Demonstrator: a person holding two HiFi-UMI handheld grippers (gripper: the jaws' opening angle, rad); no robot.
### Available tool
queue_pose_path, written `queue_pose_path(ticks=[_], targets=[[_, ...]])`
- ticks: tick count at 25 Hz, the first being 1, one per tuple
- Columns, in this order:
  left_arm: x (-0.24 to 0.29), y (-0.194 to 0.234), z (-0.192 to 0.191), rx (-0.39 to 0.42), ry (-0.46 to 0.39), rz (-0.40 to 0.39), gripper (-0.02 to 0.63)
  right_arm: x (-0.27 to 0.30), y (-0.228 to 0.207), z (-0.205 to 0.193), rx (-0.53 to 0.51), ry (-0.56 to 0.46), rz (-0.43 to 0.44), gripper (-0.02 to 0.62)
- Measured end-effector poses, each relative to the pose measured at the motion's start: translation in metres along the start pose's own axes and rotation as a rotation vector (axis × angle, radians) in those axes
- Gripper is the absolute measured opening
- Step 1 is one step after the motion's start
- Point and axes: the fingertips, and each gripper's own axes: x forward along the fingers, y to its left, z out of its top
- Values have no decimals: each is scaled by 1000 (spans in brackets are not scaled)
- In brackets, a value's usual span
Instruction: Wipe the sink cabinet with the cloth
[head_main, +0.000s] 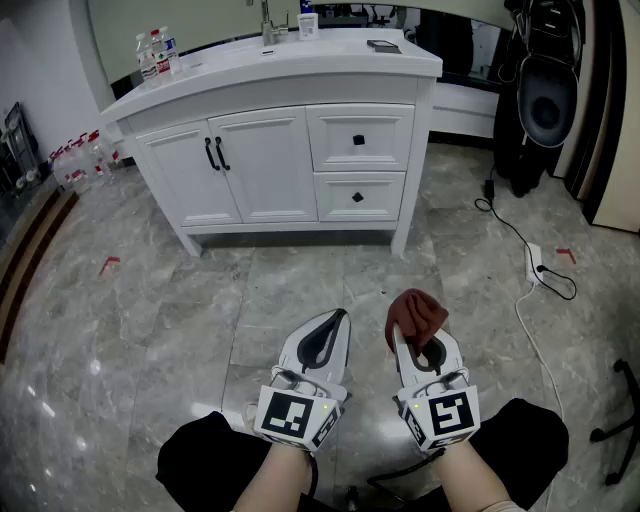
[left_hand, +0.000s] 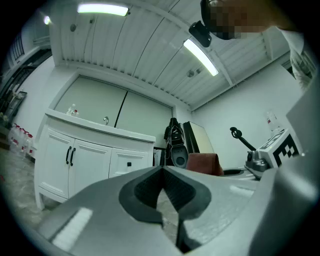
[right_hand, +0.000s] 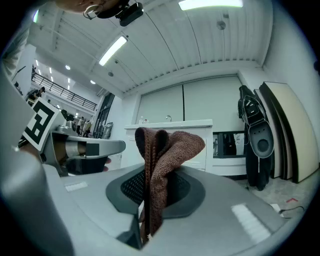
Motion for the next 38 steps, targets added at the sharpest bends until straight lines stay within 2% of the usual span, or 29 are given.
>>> queue_pose_path(ticks=[13,22,29,32,35,38], targets=[[0,3,-5,-10,9,8,1,3,-1,-8,9,22,-8,78],[1,6,11,-21,-15,21,1,7,-11,-2,81,13,-36,78],[25,29,37,-95,-103,51,1,41,-27,24,153,-47,-72,78],[41,39,44,-99,-113,59,1,60,-33,31,157,-57,-61,78],[58,55,53,-104,-112,69,1,79,-39,33,111,-56,-43,78],[77,69,58,-71,-116,77,1,98,-53,30,109,-54,-41,78]])
